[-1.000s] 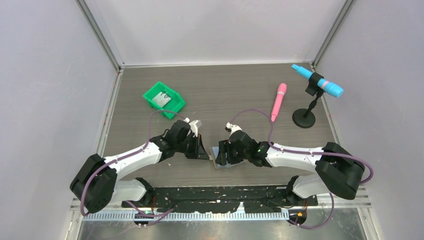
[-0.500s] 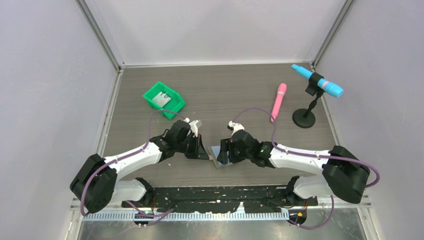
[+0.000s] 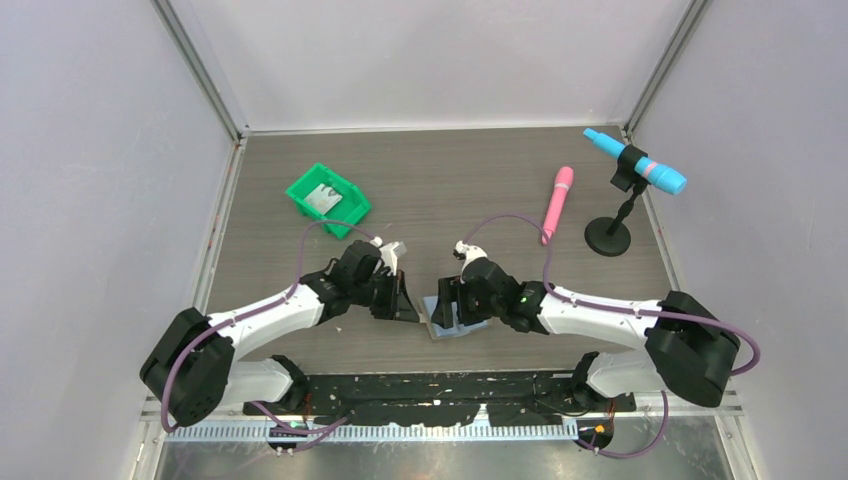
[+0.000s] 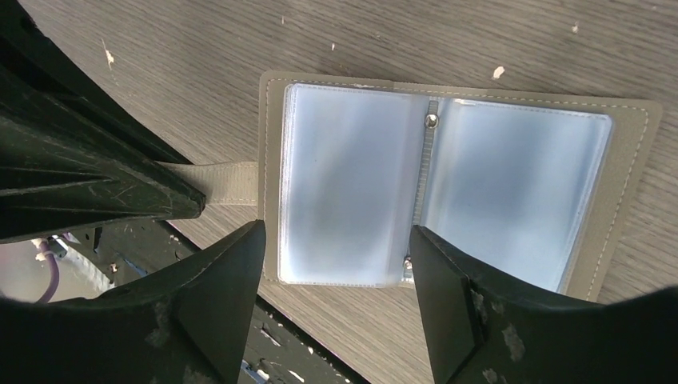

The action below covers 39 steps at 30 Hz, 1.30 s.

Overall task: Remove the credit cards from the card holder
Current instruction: Remove the credit card from the card holder.

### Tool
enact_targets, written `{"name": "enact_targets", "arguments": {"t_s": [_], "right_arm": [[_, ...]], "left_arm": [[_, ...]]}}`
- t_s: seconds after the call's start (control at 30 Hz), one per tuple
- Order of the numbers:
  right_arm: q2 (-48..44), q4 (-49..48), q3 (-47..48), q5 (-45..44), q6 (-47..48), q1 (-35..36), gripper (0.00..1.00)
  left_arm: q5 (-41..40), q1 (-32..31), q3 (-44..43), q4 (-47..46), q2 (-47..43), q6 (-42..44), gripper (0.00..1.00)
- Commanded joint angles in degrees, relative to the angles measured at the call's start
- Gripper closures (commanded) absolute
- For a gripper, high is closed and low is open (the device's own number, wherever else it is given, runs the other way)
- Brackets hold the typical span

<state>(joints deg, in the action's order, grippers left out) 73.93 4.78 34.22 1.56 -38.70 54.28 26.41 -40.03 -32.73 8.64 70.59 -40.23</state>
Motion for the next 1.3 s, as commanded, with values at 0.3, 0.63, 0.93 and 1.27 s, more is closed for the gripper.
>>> {"name": "enact_targets", "arguments": {"t_s": [0.3, 0.63, 0.93, 1.27], "right_arm": [[3.73, -3.1, 1.55, 1.27, 0.52, 0.64, 0.34], [1.41, -1.07, 0.98, -1.37, 0.94, 0.65, 0.44], [-0.9, 1.09, 0.76, -4.89, 0.77, 0.65, 0.42], [-1.73, 2.35, 1.11, -5.81, 1.45, 0.65, 0.41]], "left_arm": [[3.9, -0.22, -0.48, -0.87, -0.42, 1.8, 1.0], [3.81, -0.23, -1.17, 1.35, -0.31, 3.77, 1.0], [3.63, -0.27, -1.66, 2.63, 0.32, 4.8, 1.0], [3.34, -0.27, -1.98, 3.4, 0.4, 5.33, 1.0]]}}
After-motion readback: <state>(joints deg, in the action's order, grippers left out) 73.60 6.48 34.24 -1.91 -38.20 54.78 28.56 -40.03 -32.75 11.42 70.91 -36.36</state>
